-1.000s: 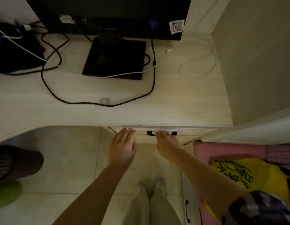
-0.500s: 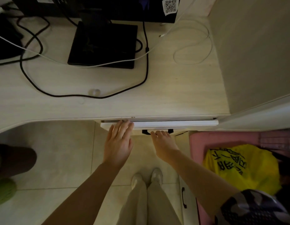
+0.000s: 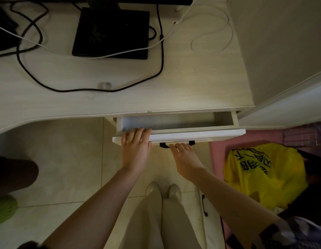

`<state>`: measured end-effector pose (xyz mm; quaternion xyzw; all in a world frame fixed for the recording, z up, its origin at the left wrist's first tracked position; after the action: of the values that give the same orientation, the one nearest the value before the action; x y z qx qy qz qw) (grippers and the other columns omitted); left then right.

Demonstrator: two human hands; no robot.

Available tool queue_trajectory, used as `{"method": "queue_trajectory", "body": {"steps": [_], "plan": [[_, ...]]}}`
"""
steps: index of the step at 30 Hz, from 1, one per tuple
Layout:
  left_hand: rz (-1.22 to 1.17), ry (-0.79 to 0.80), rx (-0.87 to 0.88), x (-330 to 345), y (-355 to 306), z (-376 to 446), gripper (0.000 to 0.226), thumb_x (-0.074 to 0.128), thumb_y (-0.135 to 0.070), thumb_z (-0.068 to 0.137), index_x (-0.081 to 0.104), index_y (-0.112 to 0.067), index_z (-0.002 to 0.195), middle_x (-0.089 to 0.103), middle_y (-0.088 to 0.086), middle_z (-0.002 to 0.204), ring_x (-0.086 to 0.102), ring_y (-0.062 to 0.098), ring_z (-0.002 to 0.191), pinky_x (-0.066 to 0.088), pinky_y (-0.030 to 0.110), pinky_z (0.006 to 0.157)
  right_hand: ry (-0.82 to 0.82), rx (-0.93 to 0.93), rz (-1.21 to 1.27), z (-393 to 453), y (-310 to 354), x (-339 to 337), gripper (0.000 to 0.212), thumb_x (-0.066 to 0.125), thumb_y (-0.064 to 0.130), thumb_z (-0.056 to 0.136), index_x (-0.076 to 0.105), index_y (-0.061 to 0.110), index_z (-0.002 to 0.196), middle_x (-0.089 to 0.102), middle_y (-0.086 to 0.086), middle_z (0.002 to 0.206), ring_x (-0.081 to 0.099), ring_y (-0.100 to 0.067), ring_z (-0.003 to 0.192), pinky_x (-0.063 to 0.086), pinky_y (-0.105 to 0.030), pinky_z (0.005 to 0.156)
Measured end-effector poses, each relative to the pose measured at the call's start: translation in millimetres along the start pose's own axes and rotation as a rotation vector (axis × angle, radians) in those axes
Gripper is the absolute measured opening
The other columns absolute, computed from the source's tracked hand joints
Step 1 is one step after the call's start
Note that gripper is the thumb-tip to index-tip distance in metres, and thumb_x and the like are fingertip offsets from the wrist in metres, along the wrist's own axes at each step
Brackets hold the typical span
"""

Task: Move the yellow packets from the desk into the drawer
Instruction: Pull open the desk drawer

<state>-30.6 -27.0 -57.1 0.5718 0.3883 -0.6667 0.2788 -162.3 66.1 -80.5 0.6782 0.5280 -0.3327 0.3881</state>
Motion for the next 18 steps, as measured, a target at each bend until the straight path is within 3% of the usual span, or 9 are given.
{"method": "queue_trajectory", "body": {"steps": [7, 18], "plan": [[-0.002, -0.069, 0.006, -1.4, -8.1, -39.4, 0.041, 0.072, -0.026, 0.079, 0.062, -0.019, 0.118, 0.065, 0.001, 0.115, 0.059, 0.026, 0.106, 0.043, 0.042, 0.091, 0.019, -0.013, 0.005, -30.7, 6.7, 24.4, 0.069, 0.051, 0.003, 0.085, 0.022, 0.01, 0.148, 0.037, -0.014, 0.145, 0.032, -0.031, 0.136, 0.02, -0.041, 0.118], [0.009, -0.034, -0.048, 1.9, -25.7, -116.5, 0.039, 0.069, -0.024, 0.082, 0.061, -0.019, 0.12, 0.063, 0.001, 0.119, 0.057, 0.025, 0.112, 0.041, 0.043, 0.096, 0.073, -0.072, 0.038, -93.0, 17.3, 63.0, 0.069, 0.047, 0.002, 0.09, 0.016, 0.012, 0.15, 0.033, -0.012, 0.149, 0.028, -0.03, 0.141, 0.019, -0.04, 0.12]]}}
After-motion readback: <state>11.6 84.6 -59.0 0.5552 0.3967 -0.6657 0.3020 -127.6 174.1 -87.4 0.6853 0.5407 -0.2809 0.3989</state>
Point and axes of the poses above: each hand's wrist, its own z-axis towards the middle knuckle, its own x-axis out of the palm, y = z × x, the point moved 6 cm from there along z, towards the middle knuckle
